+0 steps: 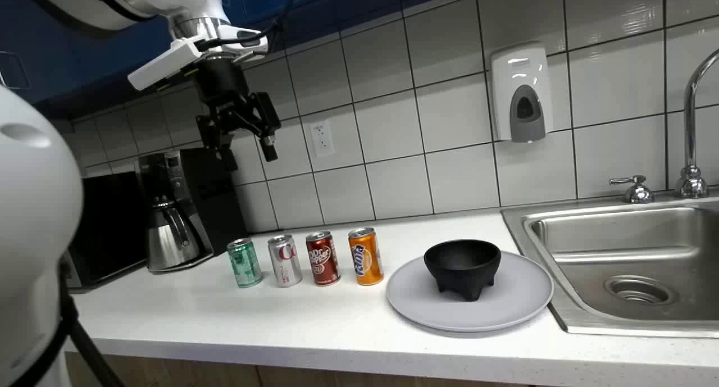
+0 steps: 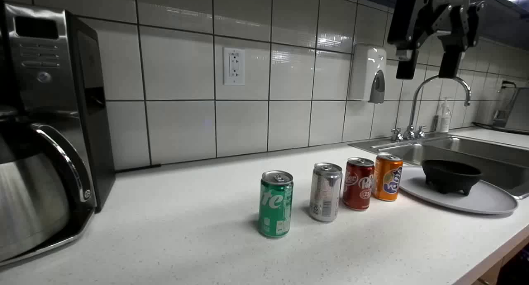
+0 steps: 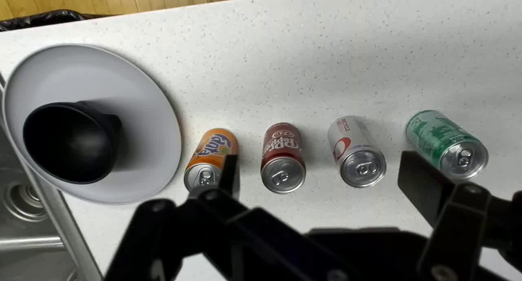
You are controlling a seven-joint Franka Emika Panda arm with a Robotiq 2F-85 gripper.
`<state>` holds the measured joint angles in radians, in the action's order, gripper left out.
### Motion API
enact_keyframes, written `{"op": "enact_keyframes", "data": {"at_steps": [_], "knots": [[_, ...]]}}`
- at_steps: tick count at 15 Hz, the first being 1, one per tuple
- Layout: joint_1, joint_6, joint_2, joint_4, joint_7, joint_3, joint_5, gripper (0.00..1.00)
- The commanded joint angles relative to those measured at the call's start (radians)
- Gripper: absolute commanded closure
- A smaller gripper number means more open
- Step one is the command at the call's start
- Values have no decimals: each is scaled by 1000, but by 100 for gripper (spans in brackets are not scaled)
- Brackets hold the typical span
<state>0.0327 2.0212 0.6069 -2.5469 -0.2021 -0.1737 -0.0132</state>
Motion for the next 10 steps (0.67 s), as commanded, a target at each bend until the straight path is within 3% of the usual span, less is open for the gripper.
{"op": "enact_keyframes", "data": {"at_steps": [1, 10], "knots": [[12, -2, -3, 2, -6, 10, 7, 0], [-10, 104, 22, -55, -16, 13, 66, 0]]}}
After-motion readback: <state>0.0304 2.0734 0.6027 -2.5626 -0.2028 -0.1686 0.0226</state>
